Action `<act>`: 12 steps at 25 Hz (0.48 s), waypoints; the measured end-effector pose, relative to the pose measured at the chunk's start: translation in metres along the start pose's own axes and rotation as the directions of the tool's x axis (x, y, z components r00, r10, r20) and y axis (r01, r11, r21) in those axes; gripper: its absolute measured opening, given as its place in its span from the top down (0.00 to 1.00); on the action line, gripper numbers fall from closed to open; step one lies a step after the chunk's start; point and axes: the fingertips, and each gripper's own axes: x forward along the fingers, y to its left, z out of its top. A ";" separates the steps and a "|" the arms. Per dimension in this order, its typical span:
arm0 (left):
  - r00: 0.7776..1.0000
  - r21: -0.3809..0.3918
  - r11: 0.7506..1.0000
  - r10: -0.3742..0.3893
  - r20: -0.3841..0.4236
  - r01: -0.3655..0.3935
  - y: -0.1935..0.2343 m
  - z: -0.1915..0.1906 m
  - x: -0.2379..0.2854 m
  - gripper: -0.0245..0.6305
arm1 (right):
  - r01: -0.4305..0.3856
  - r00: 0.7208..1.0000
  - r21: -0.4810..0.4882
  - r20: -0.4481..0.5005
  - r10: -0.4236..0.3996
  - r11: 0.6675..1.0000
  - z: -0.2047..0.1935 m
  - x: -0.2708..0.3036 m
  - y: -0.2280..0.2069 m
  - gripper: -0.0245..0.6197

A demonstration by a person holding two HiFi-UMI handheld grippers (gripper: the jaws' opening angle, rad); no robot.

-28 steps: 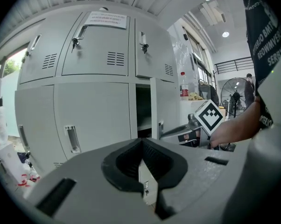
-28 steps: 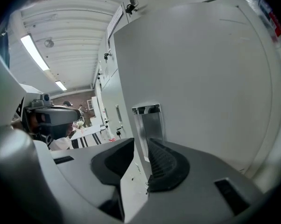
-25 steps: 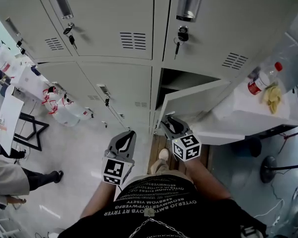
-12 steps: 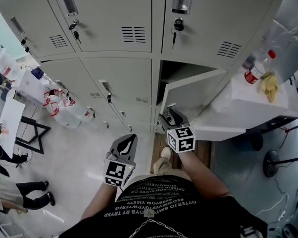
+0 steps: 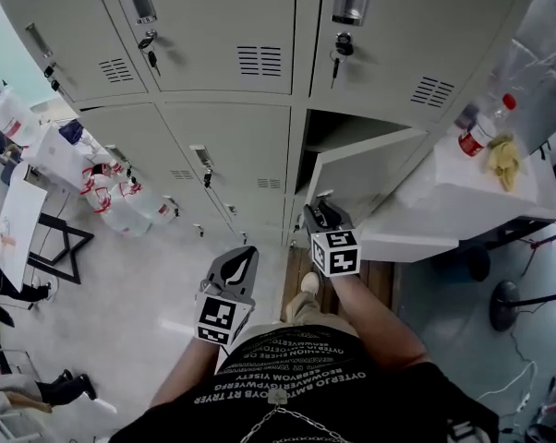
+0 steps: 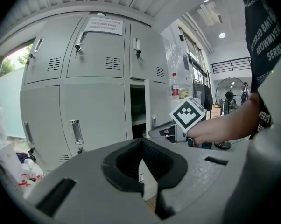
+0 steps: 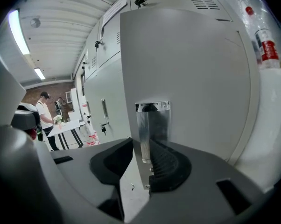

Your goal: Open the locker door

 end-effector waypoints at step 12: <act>0.999 0.001 0.999 -0.036 0.023 0.036 -0.015 -0.002 -0.012 0.97 | -0.034 0.999 -0.018 0.016 0.034 0.999 -0.016 -0.037 0.001 0.79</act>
